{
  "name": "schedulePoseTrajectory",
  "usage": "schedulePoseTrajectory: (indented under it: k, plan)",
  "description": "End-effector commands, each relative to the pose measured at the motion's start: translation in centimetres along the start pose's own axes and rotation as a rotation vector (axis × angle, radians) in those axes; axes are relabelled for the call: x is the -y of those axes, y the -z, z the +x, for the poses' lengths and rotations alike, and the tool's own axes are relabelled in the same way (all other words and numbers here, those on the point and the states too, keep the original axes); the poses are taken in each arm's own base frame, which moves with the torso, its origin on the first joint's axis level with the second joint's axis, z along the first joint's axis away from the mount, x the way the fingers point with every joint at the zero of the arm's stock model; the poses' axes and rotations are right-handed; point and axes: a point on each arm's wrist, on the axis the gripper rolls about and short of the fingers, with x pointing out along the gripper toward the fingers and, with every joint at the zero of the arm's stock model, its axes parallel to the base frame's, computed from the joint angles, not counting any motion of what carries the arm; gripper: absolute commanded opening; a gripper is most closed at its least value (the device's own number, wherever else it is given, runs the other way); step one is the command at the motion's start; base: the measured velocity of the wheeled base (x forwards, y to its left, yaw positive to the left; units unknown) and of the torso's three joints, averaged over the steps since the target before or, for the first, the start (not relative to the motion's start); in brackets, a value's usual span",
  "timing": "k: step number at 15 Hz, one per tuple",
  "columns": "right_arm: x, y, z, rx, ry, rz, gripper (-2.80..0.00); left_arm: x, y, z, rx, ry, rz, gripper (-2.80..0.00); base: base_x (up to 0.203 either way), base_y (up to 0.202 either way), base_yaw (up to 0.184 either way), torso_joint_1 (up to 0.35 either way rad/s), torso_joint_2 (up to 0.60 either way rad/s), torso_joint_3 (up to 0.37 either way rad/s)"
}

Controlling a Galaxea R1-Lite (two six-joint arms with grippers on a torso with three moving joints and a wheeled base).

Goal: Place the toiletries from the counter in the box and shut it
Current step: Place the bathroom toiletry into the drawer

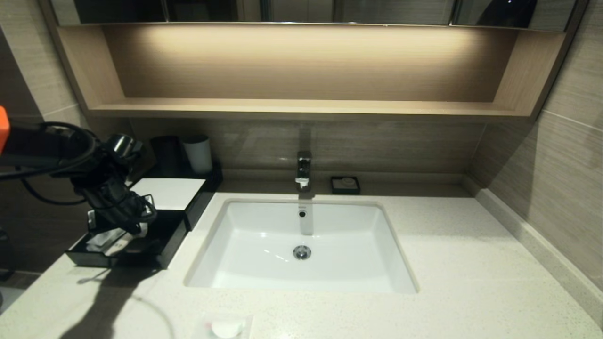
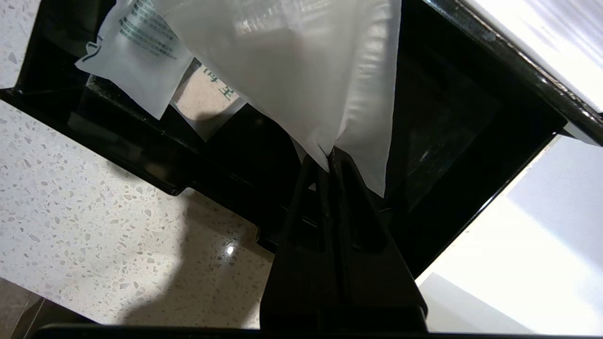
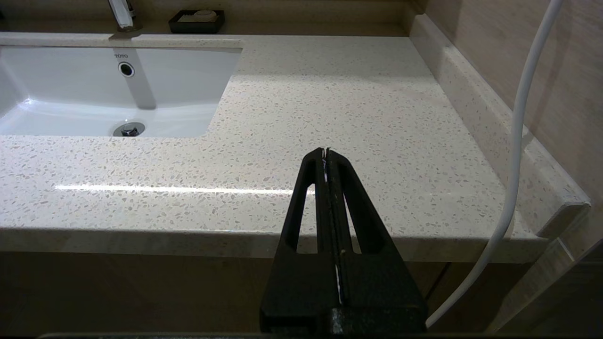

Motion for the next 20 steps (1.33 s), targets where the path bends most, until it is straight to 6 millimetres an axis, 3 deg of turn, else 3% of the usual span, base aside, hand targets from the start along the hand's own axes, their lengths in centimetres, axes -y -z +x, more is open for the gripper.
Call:
schedulePoseTrajectory:
  k: [1, 9, 20]
  plan:
    - [0.0, 0.0, 0.0, -0.001, 0.0, 0.0, -2.8, 0.0, 0.1, 0.7, -0.02, -0.01, -0.001, -2.8, 0.0, 0.0, 0.0, 0.0, 0.0, 0.0]
    - [0.0, 0.0, 0.0, 0.0, 0.0, -0.001, -2.8, 0.0, 0.4, 2.6, -0.077, -0.028, -0.022, -2.8, 0.0, 0.0, 0.0, 0.0, 0.0, 0.0]
    - [0.0, 0.0, 0.0, -0.001, 0.0, 0.0, -2.8, 0.7, -0.9, 3.0, -0.049, 0.013, -0.028, -2.8, 0.0, 0.0, 0.0, 0.0, 0.0, 0.0]
